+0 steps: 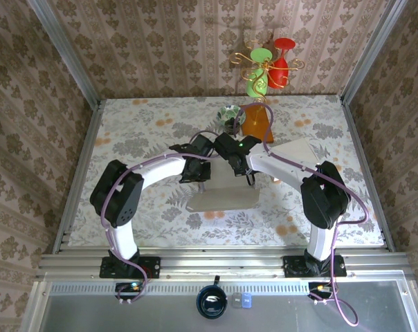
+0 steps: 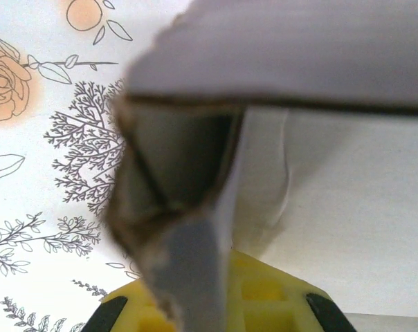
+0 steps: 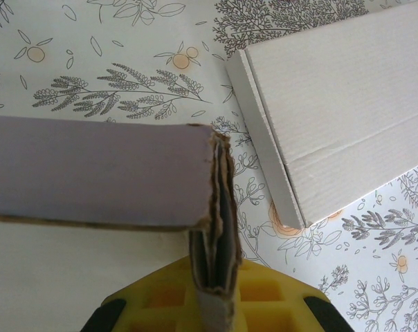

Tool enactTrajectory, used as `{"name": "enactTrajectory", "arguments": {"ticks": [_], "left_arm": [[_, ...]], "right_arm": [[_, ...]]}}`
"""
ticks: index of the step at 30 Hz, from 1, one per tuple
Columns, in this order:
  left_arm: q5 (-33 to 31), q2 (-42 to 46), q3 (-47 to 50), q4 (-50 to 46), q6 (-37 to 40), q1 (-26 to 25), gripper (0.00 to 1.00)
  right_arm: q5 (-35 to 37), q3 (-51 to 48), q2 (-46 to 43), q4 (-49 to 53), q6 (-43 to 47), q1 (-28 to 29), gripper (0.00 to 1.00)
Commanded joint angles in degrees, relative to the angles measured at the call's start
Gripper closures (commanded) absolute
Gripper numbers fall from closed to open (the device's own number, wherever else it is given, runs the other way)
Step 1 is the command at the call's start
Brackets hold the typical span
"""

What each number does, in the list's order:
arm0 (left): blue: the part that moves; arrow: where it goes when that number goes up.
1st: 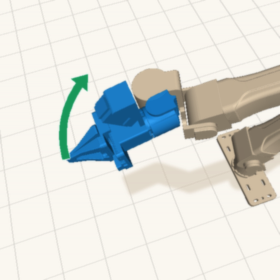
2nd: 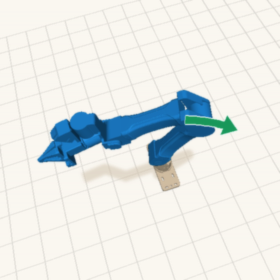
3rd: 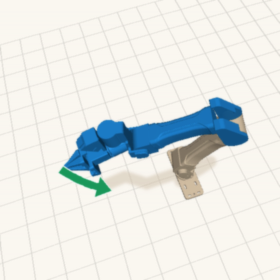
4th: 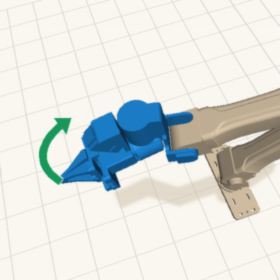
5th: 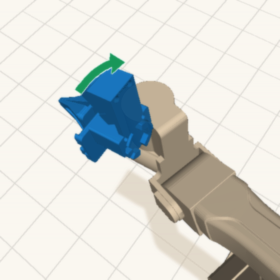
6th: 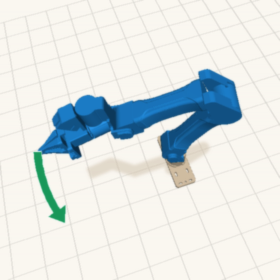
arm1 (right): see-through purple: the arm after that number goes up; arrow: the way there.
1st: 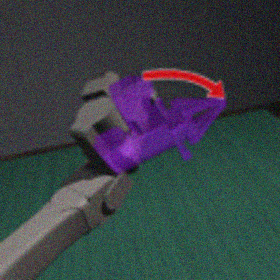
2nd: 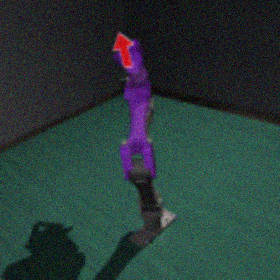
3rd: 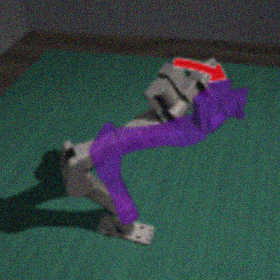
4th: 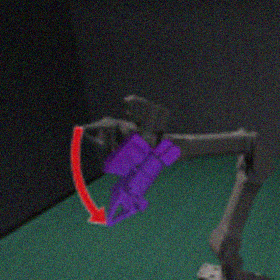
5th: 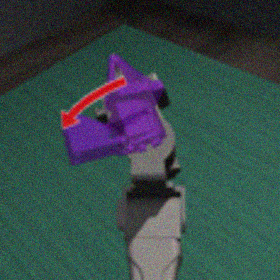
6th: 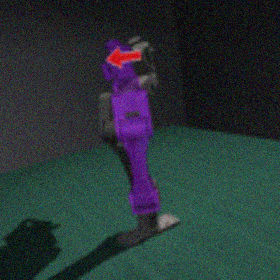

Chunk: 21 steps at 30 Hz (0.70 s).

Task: Fold the paper box

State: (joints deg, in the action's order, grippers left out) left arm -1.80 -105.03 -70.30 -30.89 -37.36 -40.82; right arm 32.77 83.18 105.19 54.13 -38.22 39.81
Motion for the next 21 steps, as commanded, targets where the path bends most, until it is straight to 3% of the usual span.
{"name": "enactTrajectory", "arguments": {"ticks": [1, 7, 13, 21], "left_arm": [[-3.81, 1.04, -0.77, -5.92, 0.38, -0.04, 0.74], [1.13, 7.03, 0.05, -4.26, -0.29, 0.36, 0.54], [10.63, 10.98, 3.76, -0.86, -3.03, 1.95, 0.49], [13.06, 19.51, 7.41, -1.67, -4.87, 5.69, 0.49]], "right_arm": [[2.53, 0.21, 1.07, 1.91, -2.63, 0.31, 1.0], [1.6, -0.31, 1.42, 2.23, -4.51, 0.06, 1.0], [-0.08, -0.65, 2.11, 2.12, -6.23, -0.69, 1.0], [-4.94, -2.52, 3.23, 2.3, -11.0, -2.73, 1.0]]}}
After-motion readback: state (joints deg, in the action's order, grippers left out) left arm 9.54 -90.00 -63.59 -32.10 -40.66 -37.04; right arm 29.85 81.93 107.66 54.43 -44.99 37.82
